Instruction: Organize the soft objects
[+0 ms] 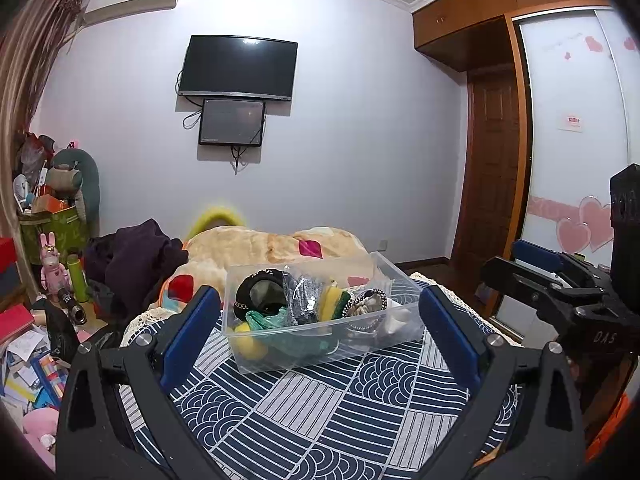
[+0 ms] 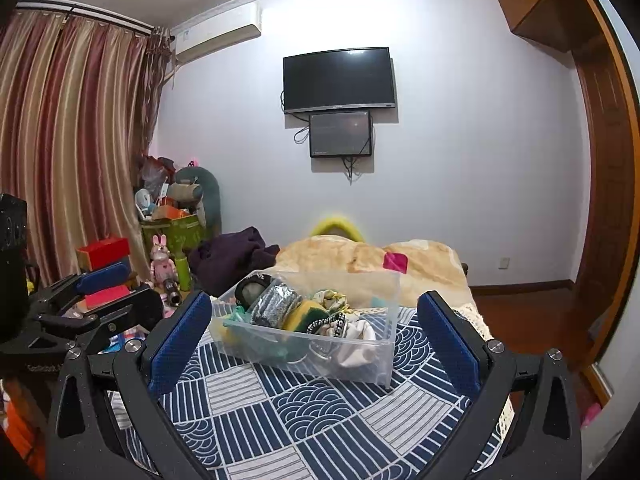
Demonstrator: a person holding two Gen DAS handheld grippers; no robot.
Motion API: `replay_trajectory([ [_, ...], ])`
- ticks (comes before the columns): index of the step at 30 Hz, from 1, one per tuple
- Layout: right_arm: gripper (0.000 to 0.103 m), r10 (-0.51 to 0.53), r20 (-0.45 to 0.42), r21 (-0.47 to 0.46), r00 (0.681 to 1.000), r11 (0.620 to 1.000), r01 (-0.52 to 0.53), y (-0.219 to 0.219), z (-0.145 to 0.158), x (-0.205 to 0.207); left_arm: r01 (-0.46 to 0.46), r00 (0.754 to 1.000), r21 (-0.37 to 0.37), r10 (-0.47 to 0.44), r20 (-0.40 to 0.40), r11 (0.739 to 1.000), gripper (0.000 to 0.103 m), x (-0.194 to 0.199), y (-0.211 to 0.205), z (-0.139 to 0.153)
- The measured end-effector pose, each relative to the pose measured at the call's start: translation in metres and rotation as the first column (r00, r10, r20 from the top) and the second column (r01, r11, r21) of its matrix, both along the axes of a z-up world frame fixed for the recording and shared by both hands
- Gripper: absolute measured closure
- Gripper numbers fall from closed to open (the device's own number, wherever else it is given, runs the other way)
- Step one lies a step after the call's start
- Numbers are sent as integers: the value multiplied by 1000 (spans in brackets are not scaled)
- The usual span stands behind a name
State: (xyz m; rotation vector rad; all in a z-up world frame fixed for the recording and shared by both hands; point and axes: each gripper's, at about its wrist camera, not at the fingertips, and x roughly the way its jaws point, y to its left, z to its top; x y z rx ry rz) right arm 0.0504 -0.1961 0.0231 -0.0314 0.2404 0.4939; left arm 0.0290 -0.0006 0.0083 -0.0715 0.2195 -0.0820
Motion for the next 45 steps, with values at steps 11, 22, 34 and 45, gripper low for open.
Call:
replay_trajectory([
  [11, 0, 0, -1, 5, 1000, 1000, 0, -2, 2, -1, -1, 1000, 0, 1, 1, 1000, 2, 0, 0, 1],
  [22, 0, 4, 4, 6, 1000, 1000, -4, 0, 4, -2, 6, 1000, 8, -6, 12, 1000, 1, -2, -4, 1],
  [34, 0, 13, 2, 3, 1000, 1000, -13, 4, 3, -3, 18, 1000, -8, -18, 0, 1000, 0, -2, -4, 1],
  [45, 0, 10, -5, 1, 1000, 1000, -10, 6, 2, -3, 27, 1000, -12, -27, -4, 1000, 0, -5, -4, 1],
])
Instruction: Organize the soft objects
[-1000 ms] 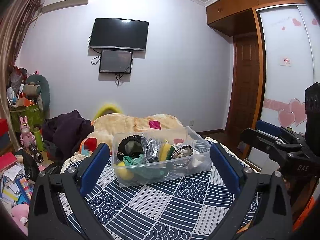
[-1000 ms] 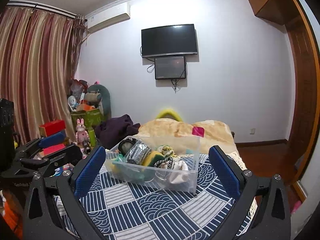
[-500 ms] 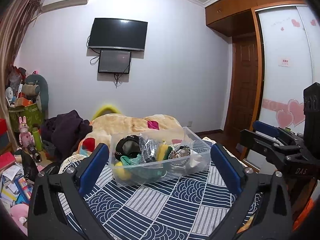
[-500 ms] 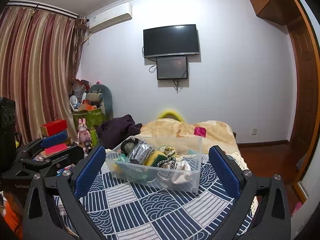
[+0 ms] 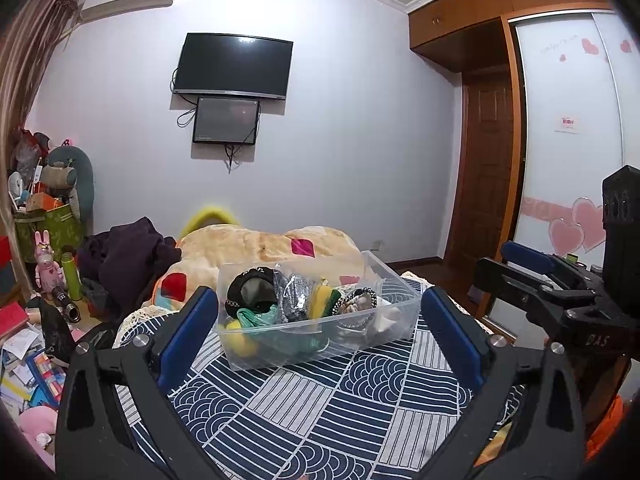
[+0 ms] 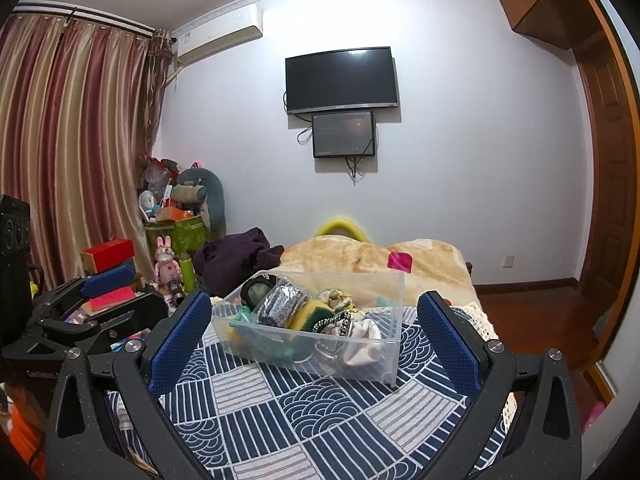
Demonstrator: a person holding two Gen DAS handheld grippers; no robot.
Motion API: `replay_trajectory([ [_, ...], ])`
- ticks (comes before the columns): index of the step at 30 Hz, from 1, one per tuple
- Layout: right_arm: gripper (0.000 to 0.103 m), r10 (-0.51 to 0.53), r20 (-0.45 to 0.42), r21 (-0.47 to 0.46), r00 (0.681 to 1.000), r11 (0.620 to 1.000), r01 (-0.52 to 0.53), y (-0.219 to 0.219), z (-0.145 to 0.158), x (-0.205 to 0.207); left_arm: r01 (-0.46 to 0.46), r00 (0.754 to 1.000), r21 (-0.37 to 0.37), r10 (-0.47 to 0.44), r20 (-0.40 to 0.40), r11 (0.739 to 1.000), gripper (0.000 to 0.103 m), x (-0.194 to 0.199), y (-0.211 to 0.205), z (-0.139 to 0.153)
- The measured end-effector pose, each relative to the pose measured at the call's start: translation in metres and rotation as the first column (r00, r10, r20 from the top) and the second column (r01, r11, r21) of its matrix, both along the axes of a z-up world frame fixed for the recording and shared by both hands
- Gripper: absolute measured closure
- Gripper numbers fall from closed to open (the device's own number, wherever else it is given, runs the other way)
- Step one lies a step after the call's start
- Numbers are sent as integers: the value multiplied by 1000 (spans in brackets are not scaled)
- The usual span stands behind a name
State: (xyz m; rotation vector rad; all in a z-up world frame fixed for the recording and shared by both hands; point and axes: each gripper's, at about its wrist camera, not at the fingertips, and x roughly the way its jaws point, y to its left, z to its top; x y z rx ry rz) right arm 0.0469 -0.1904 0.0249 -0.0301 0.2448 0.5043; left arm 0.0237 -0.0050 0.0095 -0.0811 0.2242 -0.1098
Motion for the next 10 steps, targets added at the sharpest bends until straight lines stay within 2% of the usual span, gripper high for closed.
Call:
replay_trajectory([
  [10, 0, -2, -12, -1, 1000, 1000, 2, 0, -2, 1, -13, 1000, -9, 13, 0, 1000, 0, 0, 2, 0],
])
